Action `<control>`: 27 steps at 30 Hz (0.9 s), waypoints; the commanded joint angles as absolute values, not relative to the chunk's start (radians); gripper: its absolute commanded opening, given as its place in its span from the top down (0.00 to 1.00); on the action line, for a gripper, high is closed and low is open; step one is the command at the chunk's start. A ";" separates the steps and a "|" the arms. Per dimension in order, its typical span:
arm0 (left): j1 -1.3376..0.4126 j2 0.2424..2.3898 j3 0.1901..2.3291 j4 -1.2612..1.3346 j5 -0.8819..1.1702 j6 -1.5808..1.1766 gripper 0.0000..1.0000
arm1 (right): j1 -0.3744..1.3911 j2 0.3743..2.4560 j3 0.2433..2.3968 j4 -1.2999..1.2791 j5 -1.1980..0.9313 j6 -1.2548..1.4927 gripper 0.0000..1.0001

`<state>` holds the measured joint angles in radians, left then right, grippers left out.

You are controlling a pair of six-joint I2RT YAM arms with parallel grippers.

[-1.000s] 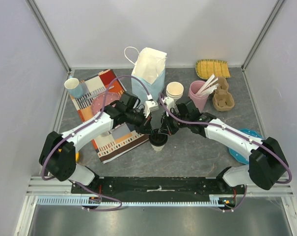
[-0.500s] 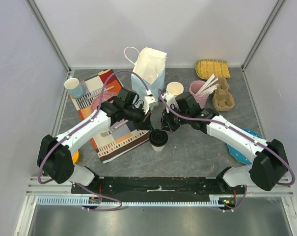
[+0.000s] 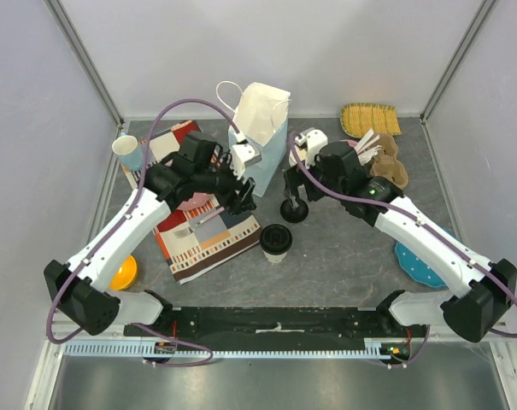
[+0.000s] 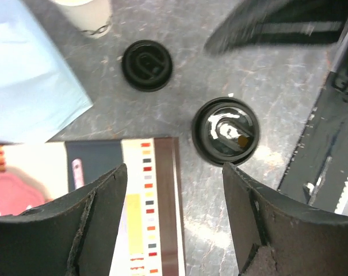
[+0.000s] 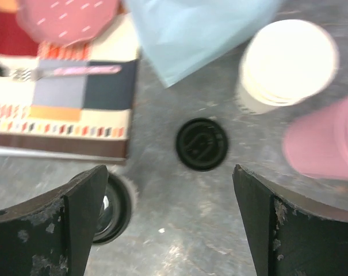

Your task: Pack the takeout coffee

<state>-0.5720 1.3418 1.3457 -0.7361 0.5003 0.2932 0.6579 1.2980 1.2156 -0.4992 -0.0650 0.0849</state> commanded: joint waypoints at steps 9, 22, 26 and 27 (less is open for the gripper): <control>-0.270 1.330 1.445 -0.925 0.410 0.281 0.25 | 0.577 1.261 1.406 -0.486 0.429 0.169 0.02; -0.094 1.520 1.598 -1.028 0.341 0.420 0.26 | 0.036 1.440 1.585 -0.641 0.439 0.600 0.23; -0.092 1.577 1.635 -1.006 0.412 0.407 0.26 | 0.005 1.414 1.502 -0.670 0.508 0.581 0.20; -0.092 1.575 1.625 -0.991 0.440 0.396 0.27 | -0.032 1.413 1.477 -0.672 0.494 0.584 0.19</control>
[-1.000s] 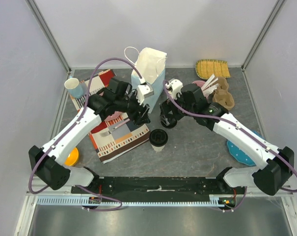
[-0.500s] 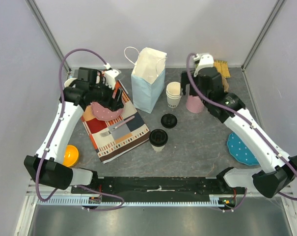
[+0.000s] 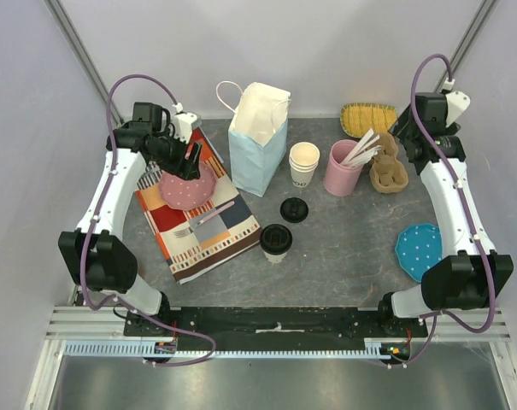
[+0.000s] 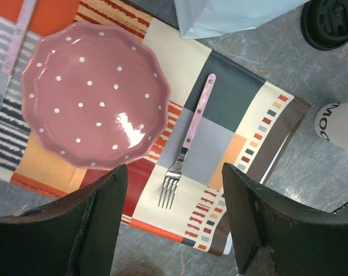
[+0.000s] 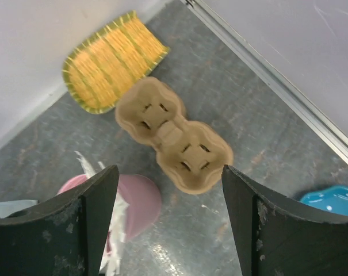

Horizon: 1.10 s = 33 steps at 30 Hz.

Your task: Pack the takeout coffee

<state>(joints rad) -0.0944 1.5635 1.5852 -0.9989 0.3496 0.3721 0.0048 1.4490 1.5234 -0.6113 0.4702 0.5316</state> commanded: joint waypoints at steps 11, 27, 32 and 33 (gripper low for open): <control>-0.100 1.517 1.701 -0.864 0.624 0.293 0.34 | -0.204 1.356 1.221 -0.380 0.256 0.526 0.18; -0.506 1.721 2.072 -0.795 0.350 0.380 0.26 | -0.204 1.312 1.127 -0.321 0.163 0.496 0.18; -0.572 1.790 2.083 -0.759 0.229 0.399 0.28 | -0.202 1.301 1.134 -0.319 0.149 0.469 0.17; -0.575 1.811 2.089 -0.750 0.209 0.394 0.29 | -0.202 1.302 1.134 -0.321 0.147 0.462 0.17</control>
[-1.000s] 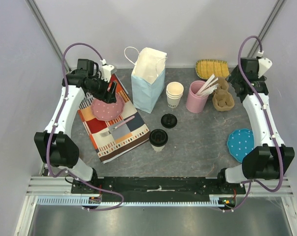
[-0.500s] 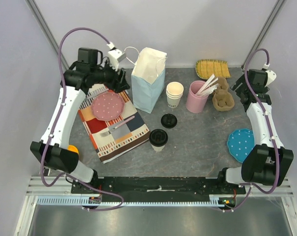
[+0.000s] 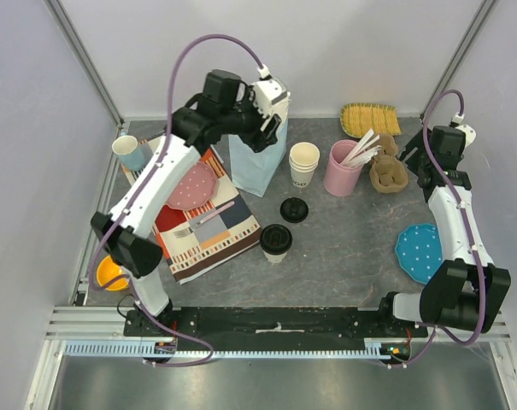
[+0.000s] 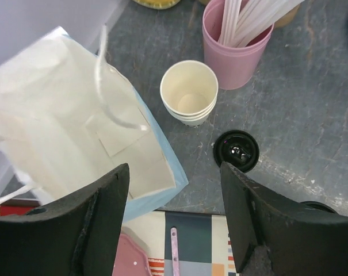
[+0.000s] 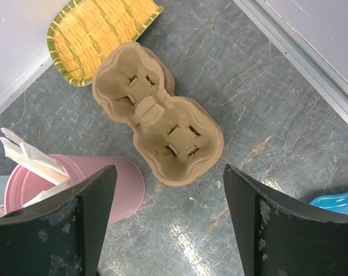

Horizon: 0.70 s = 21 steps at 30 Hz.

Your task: Pack the takeout coffee

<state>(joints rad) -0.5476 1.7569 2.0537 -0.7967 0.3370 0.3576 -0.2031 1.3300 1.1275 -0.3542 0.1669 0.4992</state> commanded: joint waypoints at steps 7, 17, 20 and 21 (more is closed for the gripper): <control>-0.587 1.899 2.137 -0.756 0.132 0.383 0.35 | -0.202 1.307 1.112 -0.305 0.133 0.454 0.16; -0.591 1.953 2.151 -0.821 0.140 0.361 0.54 | -0.202 1.312 1.115 -0.298 0.127 0.446 0.15; -0.591 1.953 2.149 -0.837 0.135 0.360 0.59 | -0.202 1.312 1.115 -0.298 0.123 0.446 0.15; -0.592 1.953 2.146 -0.839 0.130 0.360 0.60 | -0.202 1.312 1.114 -0.298 0.123 0.448 0.15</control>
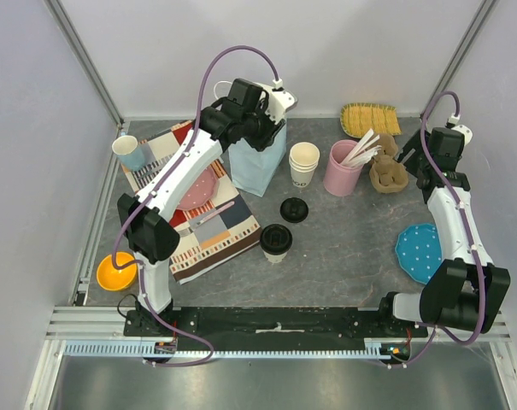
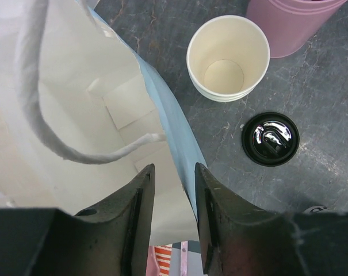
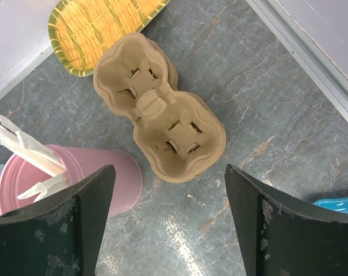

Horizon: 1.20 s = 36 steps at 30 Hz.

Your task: Pack the takeout coffee

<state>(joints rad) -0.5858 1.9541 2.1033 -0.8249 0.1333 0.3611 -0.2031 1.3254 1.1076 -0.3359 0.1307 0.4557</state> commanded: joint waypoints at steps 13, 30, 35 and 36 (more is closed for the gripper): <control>-0.591 1.942 2.166 -0.776 0.003 0.342 0.98 | -0.202 1.287 1.111 -0.299 0.123 0.442 0.14; -0.598 1.749 2.275 -0.765 0.072 0.462 0.98 | -0.202 1.279 1.120 -0.302 0.094 0.440 0.13; -0.627 1.730 2.424 -0.880 0.218 0.517 0.98 | -0.202 1.275 1.121 -0.305 0.097 0.449 0.13; -0.638 1.727 2.471 -0.894 0.236 0.531 0.98 | -0.202 1.272 1.118 -0.305 0.098 0.451 0.13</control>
<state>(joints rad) -0.6010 1.7836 2.3390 -0.8207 0.0933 0.4427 -0.2031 1.3014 1.1072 -0.3298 0.1043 0.4480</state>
